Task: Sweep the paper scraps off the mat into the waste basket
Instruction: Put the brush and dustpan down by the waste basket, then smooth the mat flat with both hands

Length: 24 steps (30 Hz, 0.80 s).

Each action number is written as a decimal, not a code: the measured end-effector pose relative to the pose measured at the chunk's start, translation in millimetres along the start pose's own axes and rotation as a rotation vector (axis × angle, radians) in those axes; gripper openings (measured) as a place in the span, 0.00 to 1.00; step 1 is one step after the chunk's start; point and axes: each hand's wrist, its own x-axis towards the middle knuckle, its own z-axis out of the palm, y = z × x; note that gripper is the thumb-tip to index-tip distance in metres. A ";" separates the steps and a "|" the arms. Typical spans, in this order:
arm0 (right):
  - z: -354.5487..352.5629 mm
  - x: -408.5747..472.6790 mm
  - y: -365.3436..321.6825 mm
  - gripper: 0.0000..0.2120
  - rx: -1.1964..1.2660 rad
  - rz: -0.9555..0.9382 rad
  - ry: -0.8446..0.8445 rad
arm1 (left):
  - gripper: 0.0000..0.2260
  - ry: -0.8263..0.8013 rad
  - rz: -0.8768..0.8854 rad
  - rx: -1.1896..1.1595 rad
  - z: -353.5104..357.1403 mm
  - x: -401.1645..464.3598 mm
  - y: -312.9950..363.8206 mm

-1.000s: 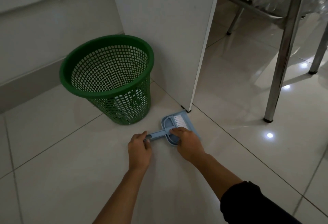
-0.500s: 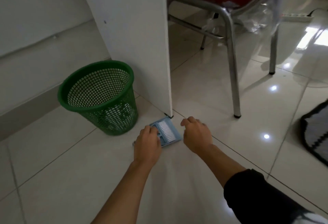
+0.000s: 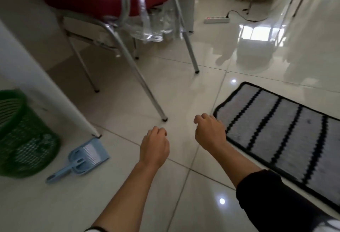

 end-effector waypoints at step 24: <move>67.5 -72.1 216.0 0.23 0.049 0.417 -0.232 | 0.26 -0.503 0.318 0.244 163.1 87.3 129.9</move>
